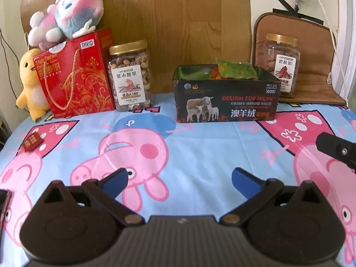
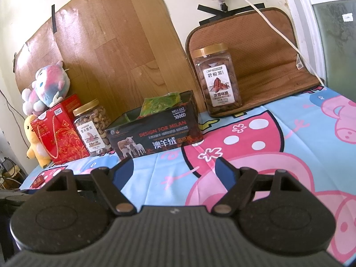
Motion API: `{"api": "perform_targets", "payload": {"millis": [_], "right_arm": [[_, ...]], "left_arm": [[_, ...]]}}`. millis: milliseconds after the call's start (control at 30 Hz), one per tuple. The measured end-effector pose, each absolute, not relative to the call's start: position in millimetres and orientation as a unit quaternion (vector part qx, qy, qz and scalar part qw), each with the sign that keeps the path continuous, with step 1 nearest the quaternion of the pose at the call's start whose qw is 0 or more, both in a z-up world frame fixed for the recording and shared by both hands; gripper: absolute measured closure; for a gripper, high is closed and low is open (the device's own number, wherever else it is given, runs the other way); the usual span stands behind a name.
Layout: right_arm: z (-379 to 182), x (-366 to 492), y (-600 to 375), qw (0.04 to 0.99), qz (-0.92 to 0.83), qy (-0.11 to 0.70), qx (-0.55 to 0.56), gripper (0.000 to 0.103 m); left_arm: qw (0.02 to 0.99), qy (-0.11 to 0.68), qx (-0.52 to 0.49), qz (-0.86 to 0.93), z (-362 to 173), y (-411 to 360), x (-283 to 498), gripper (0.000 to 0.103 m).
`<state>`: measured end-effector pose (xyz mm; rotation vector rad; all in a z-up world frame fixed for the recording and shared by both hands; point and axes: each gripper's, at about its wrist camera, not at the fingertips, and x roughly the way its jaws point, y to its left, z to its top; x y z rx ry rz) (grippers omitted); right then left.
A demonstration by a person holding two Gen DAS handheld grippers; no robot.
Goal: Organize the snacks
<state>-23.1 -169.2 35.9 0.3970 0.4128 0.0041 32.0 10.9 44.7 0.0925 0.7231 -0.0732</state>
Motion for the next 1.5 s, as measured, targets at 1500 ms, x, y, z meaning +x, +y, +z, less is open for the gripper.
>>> {"api": "perform_targets", "payload": {"millis": [1500], "right_arm": [[28, -24, -161, 0.954, -0.003, 0.221, 0.201, 0.019]], "left_arm": [[0.909, 0.415, 0.043, -0.02, 22, 18, 44, 0.0]]}}
